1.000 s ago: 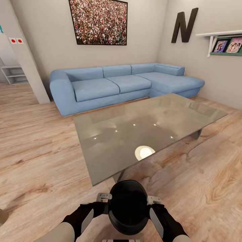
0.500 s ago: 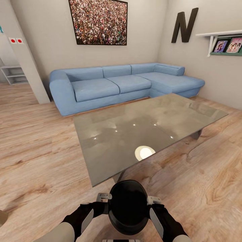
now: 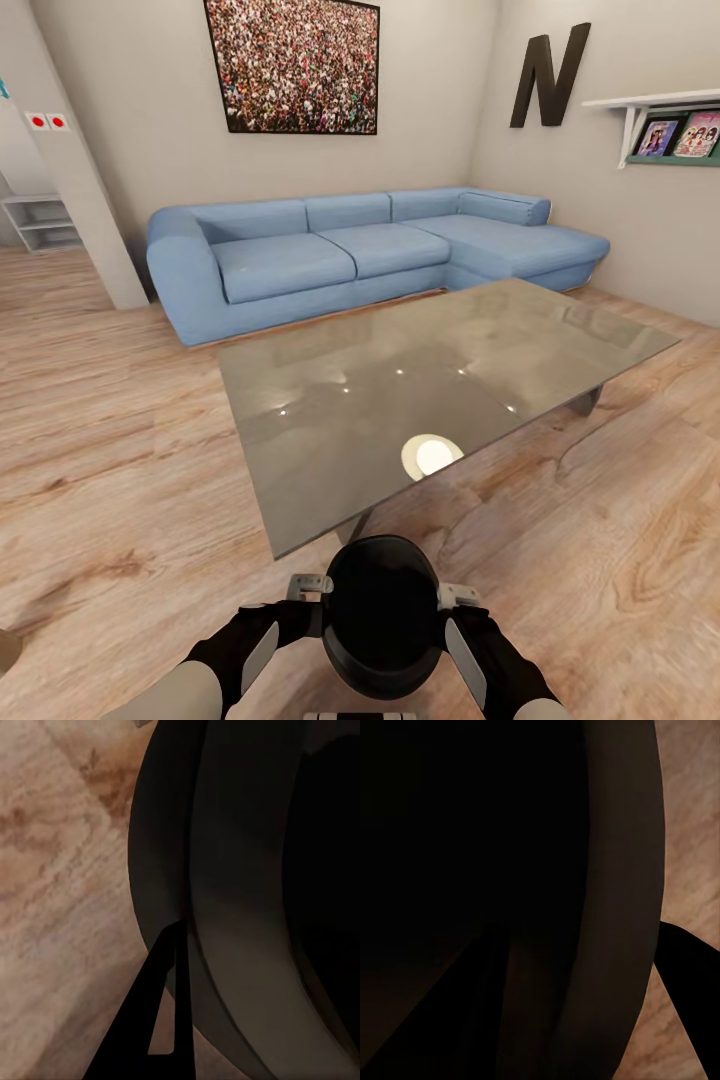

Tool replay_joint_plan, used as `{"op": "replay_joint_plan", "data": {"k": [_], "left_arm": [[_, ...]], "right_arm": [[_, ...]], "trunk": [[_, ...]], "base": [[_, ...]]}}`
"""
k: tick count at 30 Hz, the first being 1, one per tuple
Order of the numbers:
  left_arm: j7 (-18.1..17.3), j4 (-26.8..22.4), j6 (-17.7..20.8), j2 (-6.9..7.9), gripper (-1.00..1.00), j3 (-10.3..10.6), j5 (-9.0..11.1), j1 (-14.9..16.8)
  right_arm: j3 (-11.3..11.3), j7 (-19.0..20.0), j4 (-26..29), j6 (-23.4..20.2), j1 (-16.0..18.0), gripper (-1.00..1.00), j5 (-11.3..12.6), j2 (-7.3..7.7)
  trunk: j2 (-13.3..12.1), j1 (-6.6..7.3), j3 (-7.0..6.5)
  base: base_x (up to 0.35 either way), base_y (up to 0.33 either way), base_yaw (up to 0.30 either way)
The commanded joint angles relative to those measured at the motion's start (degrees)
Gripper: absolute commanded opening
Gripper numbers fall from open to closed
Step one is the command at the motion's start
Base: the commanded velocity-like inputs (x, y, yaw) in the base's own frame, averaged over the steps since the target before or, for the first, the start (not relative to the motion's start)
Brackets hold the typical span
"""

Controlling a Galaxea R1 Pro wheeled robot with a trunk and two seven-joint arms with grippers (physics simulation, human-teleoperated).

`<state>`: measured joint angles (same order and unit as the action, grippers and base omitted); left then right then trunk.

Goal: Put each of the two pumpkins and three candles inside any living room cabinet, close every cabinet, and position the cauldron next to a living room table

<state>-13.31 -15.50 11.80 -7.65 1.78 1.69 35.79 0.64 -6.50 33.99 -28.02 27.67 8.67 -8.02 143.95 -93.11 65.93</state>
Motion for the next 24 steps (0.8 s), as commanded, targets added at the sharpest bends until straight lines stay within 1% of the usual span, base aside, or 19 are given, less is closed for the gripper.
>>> {"op": "replay_joint_plan", "data": {"k": [1, 20, 24], "left_arm": [[0.03, -0.25, 0.33, -0.09, -1.00, 0.86, 0.59, -0.02], [-0.05, -0.26, 0.33, -0.09, -1.00, 0.86, 0.59, -0.02], [-0.05, -0.25, 0.33, -0.09, -1.00, 0.86, 0.59, -0.02]], "right_arm": [[-0.42, -1.36, 0.11, -0.45, 0.02, -1.00, -1.29, -0.06], [-0.46, -1.32, 0.11, -0.45, 0.02, -1.00, -1.29, -0.06], [-0.46, -1.32, 0.11, -0.45, 0.02, -1.00, -1.29, -0.06]], "trunk": [[0.02, 0.02, 0.04], [0.02, 0.02, 0.04], [0.02, 0.02, 0.04]], "base": [[0.002, 0.000, 0.000], [0.021, 0.000, 0.000], [0.101, 0.050, 0.000]]}}
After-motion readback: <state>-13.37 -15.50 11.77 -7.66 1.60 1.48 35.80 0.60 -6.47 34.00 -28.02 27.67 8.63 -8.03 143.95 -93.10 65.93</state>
